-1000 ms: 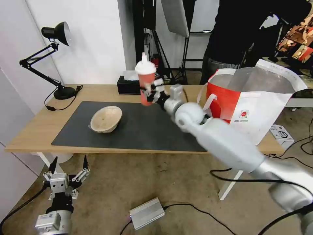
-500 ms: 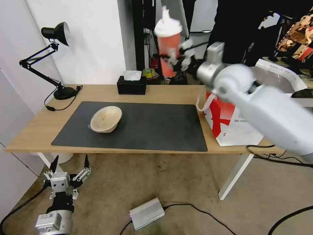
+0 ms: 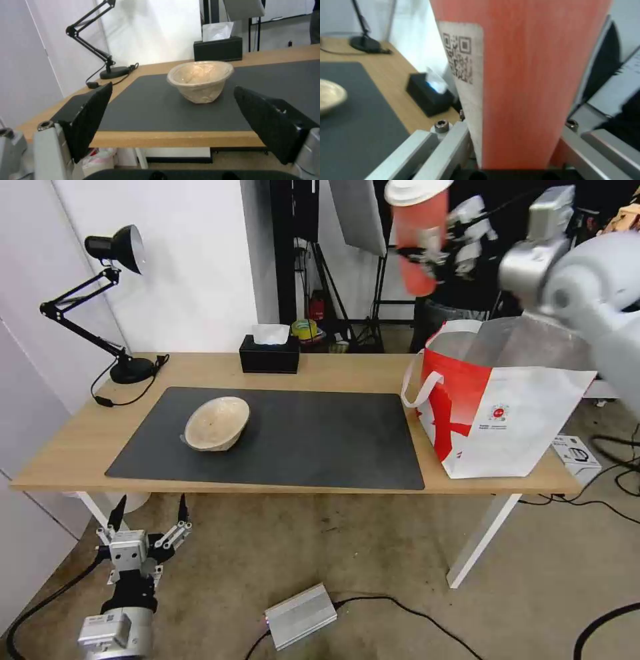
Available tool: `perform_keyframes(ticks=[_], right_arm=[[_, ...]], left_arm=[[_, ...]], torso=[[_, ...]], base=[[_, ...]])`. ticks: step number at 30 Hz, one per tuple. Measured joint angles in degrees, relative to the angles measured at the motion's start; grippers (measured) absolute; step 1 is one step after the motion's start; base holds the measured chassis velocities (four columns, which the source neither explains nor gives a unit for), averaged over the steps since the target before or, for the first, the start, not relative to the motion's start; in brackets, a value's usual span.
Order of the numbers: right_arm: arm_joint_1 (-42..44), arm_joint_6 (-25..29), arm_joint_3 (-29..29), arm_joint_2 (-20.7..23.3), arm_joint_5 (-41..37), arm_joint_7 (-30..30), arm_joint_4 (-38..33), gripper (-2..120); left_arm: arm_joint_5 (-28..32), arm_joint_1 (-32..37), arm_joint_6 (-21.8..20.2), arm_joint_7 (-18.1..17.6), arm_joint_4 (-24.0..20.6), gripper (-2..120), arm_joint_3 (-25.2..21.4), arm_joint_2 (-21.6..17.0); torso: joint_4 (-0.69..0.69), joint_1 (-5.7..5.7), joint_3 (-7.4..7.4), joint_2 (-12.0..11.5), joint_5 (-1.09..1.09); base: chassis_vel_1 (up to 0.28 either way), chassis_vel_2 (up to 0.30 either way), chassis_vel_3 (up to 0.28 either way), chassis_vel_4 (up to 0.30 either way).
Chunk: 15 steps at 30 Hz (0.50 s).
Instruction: Pick up the trash from the table and place it into the takeout bag.
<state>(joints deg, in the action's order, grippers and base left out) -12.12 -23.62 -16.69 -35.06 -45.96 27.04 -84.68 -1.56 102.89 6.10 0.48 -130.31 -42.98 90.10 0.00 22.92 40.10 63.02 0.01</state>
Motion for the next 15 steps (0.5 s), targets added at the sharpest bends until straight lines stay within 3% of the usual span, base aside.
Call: perform_keyframes(ticks=[15], right_arm=[[9.49,4.28,5.53,8.56,6.89,6.39,3.0,9]], left_arm=[[0.09,-0.06,0.05,0.0,0.03,98,1.07,-0.56]], torso=[[0.0,0.0,0.0,0.0,0.0]], base=[[0.0,0.0,0.0,0.0]])
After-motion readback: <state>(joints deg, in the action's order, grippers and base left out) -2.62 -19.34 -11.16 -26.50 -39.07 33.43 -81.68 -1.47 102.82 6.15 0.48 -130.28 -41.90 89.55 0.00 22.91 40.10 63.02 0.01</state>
